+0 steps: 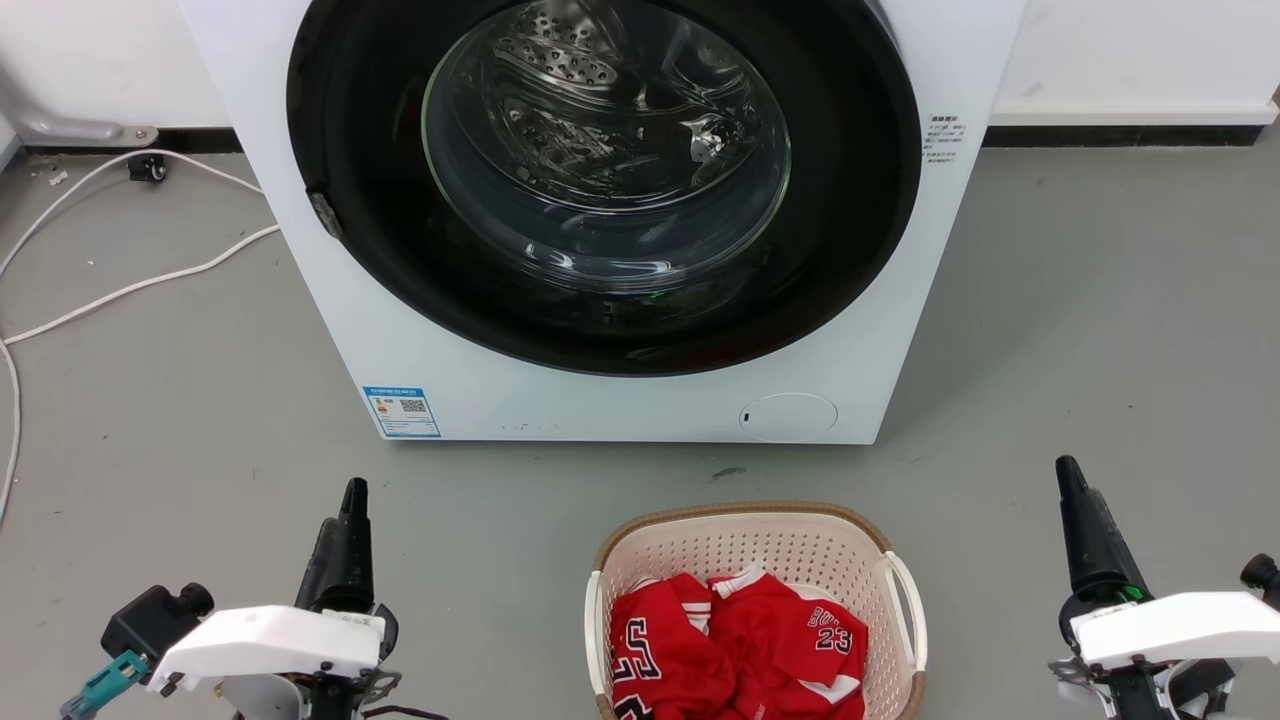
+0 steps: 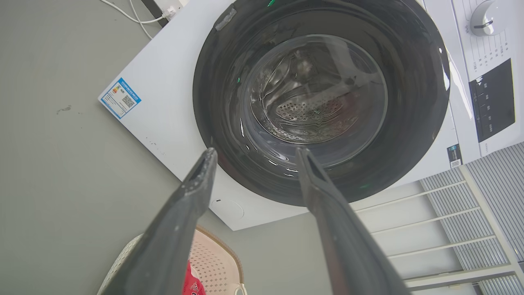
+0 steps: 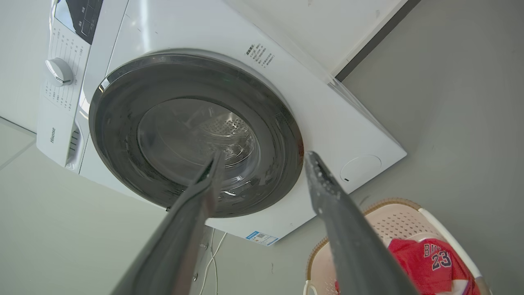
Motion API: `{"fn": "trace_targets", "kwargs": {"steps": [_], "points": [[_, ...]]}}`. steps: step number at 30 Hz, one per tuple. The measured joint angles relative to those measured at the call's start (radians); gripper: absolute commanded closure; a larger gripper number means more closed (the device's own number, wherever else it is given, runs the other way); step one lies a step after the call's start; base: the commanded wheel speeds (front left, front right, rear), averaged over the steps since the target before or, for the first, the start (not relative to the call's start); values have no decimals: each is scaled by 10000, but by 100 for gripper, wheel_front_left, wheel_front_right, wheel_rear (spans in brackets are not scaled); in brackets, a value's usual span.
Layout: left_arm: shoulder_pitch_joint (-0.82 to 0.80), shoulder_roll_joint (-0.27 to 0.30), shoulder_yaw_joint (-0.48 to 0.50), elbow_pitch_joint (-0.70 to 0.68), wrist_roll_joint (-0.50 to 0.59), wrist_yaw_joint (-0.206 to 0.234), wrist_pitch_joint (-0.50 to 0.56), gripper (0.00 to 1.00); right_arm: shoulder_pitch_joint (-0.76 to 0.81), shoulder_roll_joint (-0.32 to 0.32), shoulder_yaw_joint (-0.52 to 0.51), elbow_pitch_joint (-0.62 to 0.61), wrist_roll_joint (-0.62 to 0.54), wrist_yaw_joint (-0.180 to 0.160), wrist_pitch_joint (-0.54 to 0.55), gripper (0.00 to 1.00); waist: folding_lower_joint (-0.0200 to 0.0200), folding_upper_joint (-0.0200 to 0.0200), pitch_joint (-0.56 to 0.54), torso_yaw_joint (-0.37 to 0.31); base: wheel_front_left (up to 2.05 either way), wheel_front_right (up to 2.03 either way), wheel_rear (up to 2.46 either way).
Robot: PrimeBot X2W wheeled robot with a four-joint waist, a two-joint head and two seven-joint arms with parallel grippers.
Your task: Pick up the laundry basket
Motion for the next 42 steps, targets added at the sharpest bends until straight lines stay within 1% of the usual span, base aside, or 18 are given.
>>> {"fn": "trace_targets", "kwargs": {"steps": [7, 8, 20, 35, 40, 41, 42], "points": [[54, 2, -102, -153, 1187, 100, -251, 0, 82, 0, 96, -278, -1350, 0, -268, 0, 0, 0, 5, -6, 0, 0, 0], [54, 2, -102, -153, 1187, 100, -251, 0, 82, 0, 96, -278, -1350, 0, -268, 0, 0, 0, 5, -6, 0, 0, 0], [223, 13, -242, -267, 2842, 98, -663, 0, 346, 0, 174, -414, -3214, 2, -656, 0, 0, 0, -16, -4, 0, 0, 0], [373, 17, -322, -167, 4642, 2, -1091, 0, 542, -2, 236, -518, -5170, 0, -1097, 0, 0, 0, -22, -20, 0, 0, 0], [405, 19, -372, -123, 5219, -10, -1214, 0, 587, -2, 144, -520, -5637, 2, -1227, 0, 0, 0, -15, -30, 0, 0, 0], [409, 19, -393, -84, 5434, -10, -1285, 0, 608, -6, 132, -512, -5894, 2, -1275, 0, 0, 0, -13, -35, 0, 0, 0], [409, 19, -393, -84, 5434, -10, -1285, 0, 608, -6, 132, -512, -5894, 2, -1275, 0, 0, 0, -13, -35, 0, 0, 0]]}}
